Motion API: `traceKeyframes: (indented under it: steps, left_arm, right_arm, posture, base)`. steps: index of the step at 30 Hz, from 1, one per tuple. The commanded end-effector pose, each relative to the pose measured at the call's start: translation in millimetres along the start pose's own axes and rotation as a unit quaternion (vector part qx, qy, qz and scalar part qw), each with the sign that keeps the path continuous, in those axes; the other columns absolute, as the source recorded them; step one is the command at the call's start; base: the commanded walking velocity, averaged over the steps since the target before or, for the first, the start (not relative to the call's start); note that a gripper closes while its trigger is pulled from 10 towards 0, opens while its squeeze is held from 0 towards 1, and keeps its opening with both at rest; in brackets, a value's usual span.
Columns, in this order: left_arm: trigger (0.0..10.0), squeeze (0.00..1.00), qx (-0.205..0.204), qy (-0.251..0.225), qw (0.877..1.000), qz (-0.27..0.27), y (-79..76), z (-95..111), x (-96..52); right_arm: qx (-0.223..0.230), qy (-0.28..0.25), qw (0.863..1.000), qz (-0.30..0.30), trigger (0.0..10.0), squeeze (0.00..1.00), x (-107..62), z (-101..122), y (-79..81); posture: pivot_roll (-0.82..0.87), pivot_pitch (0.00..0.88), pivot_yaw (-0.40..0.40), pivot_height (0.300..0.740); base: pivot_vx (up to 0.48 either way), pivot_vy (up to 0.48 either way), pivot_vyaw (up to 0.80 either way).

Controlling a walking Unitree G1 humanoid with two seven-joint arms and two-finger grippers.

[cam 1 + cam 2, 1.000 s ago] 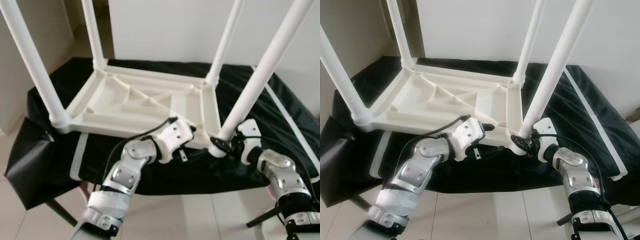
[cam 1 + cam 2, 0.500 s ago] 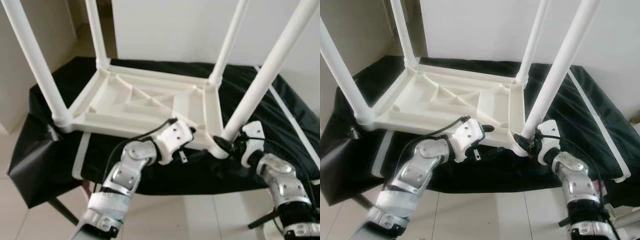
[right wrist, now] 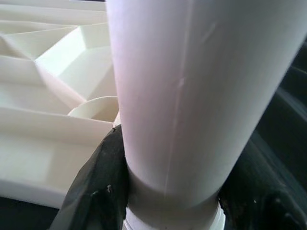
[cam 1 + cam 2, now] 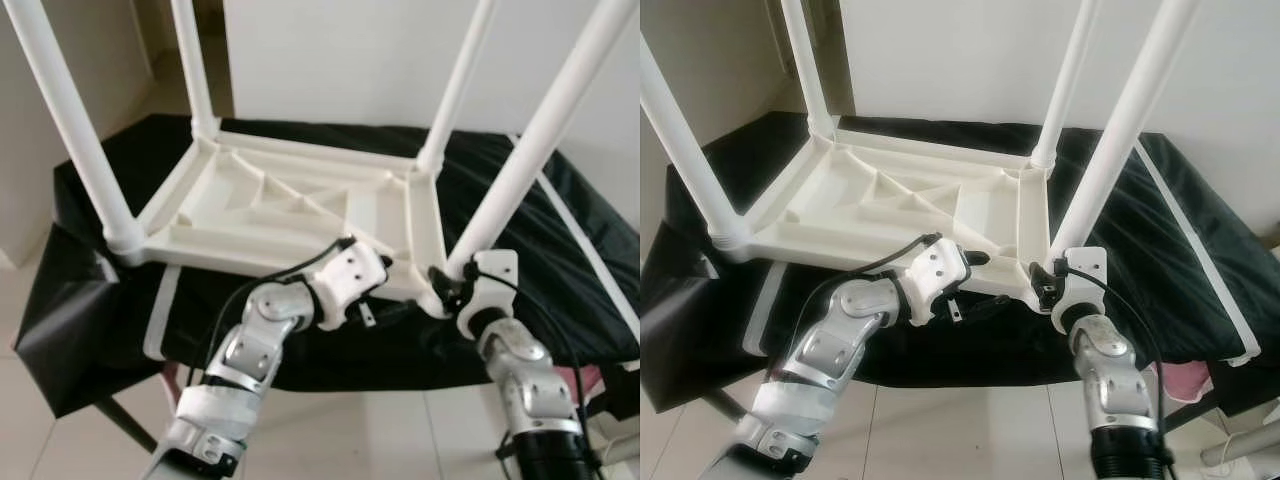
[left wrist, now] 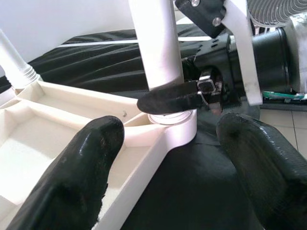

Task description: Building children table

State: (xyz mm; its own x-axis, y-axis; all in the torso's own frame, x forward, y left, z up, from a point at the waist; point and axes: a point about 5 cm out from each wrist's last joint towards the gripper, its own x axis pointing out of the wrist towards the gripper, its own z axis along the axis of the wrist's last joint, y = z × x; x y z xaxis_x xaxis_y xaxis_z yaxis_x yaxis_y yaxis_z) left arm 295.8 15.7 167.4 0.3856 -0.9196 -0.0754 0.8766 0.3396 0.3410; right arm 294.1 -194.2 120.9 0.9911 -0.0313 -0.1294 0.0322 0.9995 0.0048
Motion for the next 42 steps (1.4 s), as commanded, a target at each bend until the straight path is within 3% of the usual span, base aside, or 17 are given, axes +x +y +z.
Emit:
traceKeyframes:
  steps: [1, 4, 7, 10, 12, 23, 24, 25, 30, 37, 42]
  left_arm:
    - [10.0, 0.00, 0.000, 0.003, 0.999, 0.051, 3.7, 0.1, 1.8]
    - [10.0, 0.00, 0.000, 0.003, 0.999, 0.052, 4.2, 0.3, 2.5]
    - [10.0, 0.00, 0.000, 0.003, 0.999, 0.052, 4.5, 0.3, 2.6]
    - [10.0, 0.00, 0.000, 0.002, 0.999, 0.053, 5.0, 0.3, 2.8]
    - [10.0, 0.00, 0.001, 0.002, 0.999, 0.054, 5.3, 0.2, 2.8]
    - [10.0, 0.00, 0.000, 0.002, 0.999, 0.054, 5.3, -0.4, 2.9]
    - [10.0, 0.00, 0.001, 0.002, 0.999, 0.053, 5.2, -0.5, 3.2]
    - [10.0, 0.00, 0.001, 0.001, 0.999, 0.052, 5.5, 0.2, 4.0]
    - [10.0, 0.00, 0.003, -0.001, 0.999, 0.052, 5.9, 1.1, 4.8]
    - [10.0, 0.00, 0.004, -0.002, 0.999, 0.051, 6.2, 1.9, 5.7]
    - [10.0, 0.00, 0.006, -0.001, 0.999, 0.052, 6.9, 1.7, 5.1]
  right_arm:
    - [0.005, 0.053, 0.998, -0.039, 10.0, 0.00, -4.9, -19.9, -8.0]
    - [0.023, 0.058, 0.991, -0.121, 10.0, 0.00, -8.3, -20.9, -6.8]
    - [0.025, 0.059, 0.988, -0.139, 10.0, 0.00, -8.9, -21.2, -5.9]
    - [0.041, 0.054, 0.978, -0.195, 10.0, 0.00, -11.7, -20.2, -1.6]
    - [0.053, 0.053, 0.973, -0.219, 10.0, 0.00, -12.6, -19.5, 8.5]
    - [0.057, 0.041, 0.976, -0.204, 10.0, 0.00, -11.7, -15.0, 14.6]
    - [0.057, 0.041, 0.977, -0.204, 10.0, 0.13, -11.7, -14.6, 14.4]
    - [0.059, 0.028, 0.979, -0.192, 10.0, 1.00, -11.5, -11.0, 15.2]
    - [0.061, 0.008, 0.982, -0.180, 10.0, 1.00, -11.8, -4.8, 16.5]
    - [0.056, -0.037, 0.988, -0.140, 10.0, 1.00, -16.9, 4.6, 3.7]
    - [0.045, -0.040, 0.995, -0.075, 10.0, 1.00, -19.8, 2.3, -6.7]
  posture:
    - [-0.04, 0.000, -0.067, 0.740]
    - [-0.04, 0.000, -0.071, 0.740]
    - [-0.04, 0.000, -0.071, 0.740]
    - [-0.03, 0.000, -0.074, 0.740]
    - [-0.03, 0.000, -0.075, 0.740]
    - [-0.03, 0.000, -0.068, 0.740]
    - [-0.03, 0.000, -0.068, 0.740]
    - [-0.04, 0.000, -0.067, 0.740]
    - [-0.04, 0.000, -0.065, 0.740]
    - [-0.04, 0.000, -0.068, 0.740]
    - [-0.04, 0.000, -0.066, 0.740]
  base:
    - [0.000, 0.000, 0.00]
    - [0.000, 0.000, 0.00]
    - [0.000, 0.000, 0.00]
    - [0.000, 0.000, 0.00]
    - [0.000, 0.000, 0.00]
    - [0.000, 0.000, 0.00]
    - [0.000, 0.000, 0.00]
    - [0.000, 0.000, 0.00]
    - [0.000, 0.000, 0.00]
    - [0.000, 0.000, 0.00]
    - [0.000, 0.000, 0.00]
